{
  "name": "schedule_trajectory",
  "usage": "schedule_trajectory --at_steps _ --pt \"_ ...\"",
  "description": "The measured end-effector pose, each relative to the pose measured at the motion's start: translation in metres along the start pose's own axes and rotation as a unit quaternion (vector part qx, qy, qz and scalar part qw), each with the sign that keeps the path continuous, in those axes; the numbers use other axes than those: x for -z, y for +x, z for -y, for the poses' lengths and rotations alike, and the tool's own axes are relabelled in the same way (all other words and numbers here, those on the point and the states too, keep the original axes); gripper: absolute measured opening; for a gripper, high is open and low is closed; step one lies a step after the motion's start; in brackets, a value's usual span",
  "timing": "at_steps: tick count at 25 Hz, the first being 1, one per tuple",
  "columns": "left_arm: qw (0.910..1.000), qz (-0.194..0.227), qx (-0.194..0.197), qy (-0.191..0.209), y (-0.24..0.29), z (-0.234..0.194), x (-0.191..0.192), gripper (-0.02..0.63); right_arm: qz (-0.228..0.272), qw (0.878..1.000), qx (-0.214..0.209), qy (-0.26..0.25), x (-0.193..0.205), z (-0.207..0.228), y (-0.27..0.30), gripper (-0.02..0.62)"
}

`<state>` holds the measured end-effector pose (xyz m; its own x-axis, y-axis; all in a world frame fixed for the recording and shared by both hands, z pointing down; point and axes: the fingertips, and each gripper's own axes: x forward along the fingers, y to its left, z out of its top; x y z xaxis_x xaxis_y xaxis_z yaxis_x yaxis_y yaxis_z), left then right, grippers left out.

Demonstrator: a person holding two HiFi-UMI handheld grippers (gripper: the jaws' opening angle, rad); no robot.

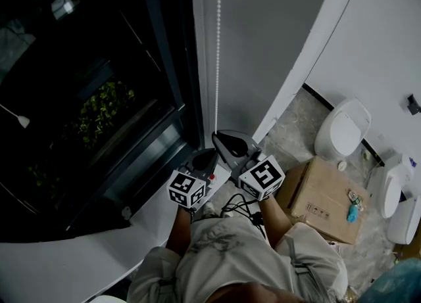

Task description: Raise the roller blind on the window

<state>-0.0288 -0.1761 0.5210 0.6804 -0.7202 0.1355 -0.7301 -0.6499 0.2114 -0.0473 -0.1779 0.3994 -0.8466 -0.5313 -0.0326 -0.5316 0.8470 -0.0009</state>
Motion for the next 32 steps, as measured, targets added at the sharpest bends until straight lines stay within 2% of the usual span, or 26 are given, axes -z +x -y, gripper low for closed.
schedule_trajectory --at_steps 11,21,32 --pt "0.9996 -0.026 -0.004 -0.015 0.008 -0.006 0.031 0.012 -0.02 1.0 0.008 0.018 0.032 0.003 -0.002 0.014" --pt "0.9977 -0.057 -0.009 -0.034 0.014 -0.012 0.068 0.012 -0.058 0.998 0.012 0.031 0.069 0.003 -0.005 0.014" --pt "0.9959 -0.077 -0.006 -0.047 0.012 -0.007 0.088 0.012 -0.066 0.997 0.012 0.037 0.084 -0.002 -0.01 0.014"
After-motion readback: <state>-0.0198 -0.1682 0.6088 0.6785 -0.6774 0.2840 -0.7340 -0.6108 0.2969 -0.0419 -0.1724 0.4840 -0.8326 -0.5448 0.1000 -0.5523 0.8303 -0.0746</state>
